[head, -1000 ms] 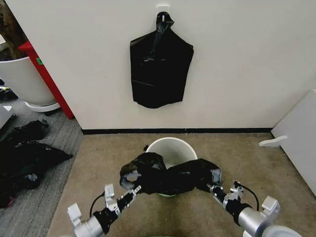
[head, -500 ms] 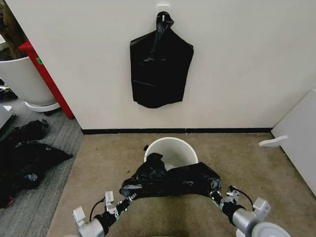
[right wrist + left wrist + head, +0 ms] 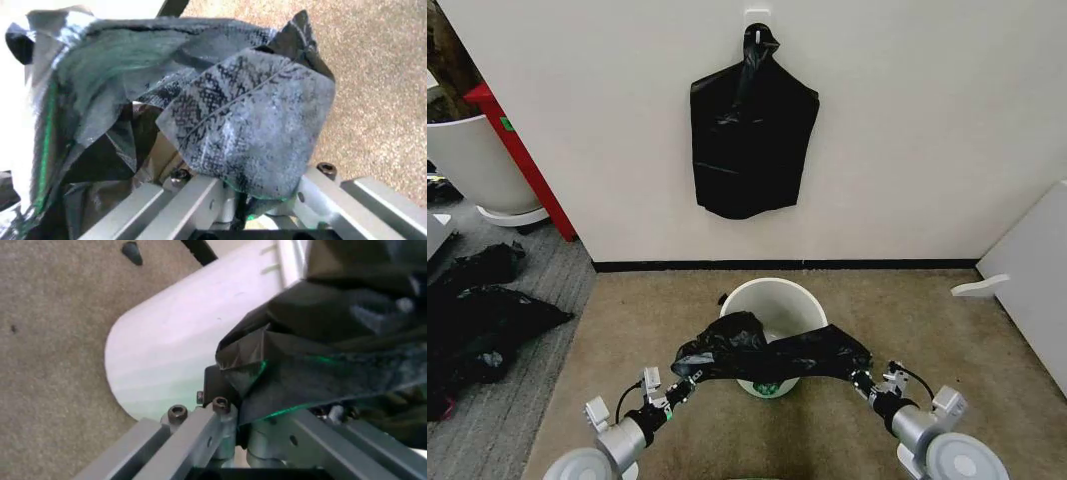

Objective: Place the garbage bag over the trash bin.

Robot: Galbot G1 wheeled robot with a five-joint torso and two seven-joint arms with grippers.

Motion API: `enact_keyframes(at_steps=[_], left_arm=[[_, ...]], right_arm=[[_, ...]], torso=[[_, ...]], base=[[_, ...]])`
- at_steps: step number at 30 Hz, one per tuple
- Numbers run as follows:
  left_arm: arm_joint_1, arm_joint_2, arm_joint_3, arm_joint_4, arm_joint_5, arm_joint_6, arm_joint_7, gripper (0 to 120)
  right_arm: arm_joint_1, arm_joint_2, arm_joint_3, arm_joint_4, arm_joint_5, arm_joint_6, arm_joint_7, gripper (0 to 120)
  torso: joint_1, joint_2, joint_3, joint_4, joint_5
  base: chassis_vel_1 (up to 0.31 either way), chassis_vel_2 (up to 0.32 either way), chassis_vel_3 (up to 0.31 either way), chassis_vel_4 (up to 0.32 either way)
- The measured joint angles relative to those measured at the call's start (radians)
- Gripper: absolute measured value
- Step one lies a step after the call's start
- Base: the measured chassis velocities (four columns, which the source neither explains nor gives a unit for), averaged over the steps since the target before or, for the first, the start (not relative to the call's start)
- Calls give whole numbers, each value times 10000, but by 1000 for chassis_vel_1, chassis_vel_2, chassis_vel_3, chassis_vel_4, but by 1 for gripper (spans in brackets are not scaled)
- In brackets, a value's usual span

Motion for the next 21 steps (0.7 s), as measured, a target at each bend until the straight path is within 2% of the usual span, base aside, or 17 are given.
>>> enact_keyframes(at_steps=[3,9,13,14,20,21], left_arm=[[-262,-67,41,215,96,-15,9,0],[-114,-110,31,-33,317,-7,104,0],[440,-27,-120,-340,898,-15,404,3],[440,-27,-120,-340,898,-15,404,3],[1266,236,-391,-717,2006,-220,1078,28],[1266,236,-391,-717,2006,-220,1078,28]], right_arm=[[28,4,-27,-36,-158,56,-136,0],[-101,-19,12,132,-206,19,-141,0],[-267,-70,66,384,-316,-62,-24,16],[-267,-70,66,384,-316,-62,-24,16],[-708,-176,104,808,-487,-226,427,41],[-708,-176,104,808,-487,-226,427,41]], torso=[[0,0,0,0,-1],[0,0,0,-1,0],[0,0,0,0,-2],[0,0,0,0,-2],[0,0,-1,0,-1],[0,0,-1,0,-1]], base=[[0,0,0,0],[0,0,0,0],[0,0,0,0],[0,0,0,0],[0,0,0,0],[0,0,0,0]])
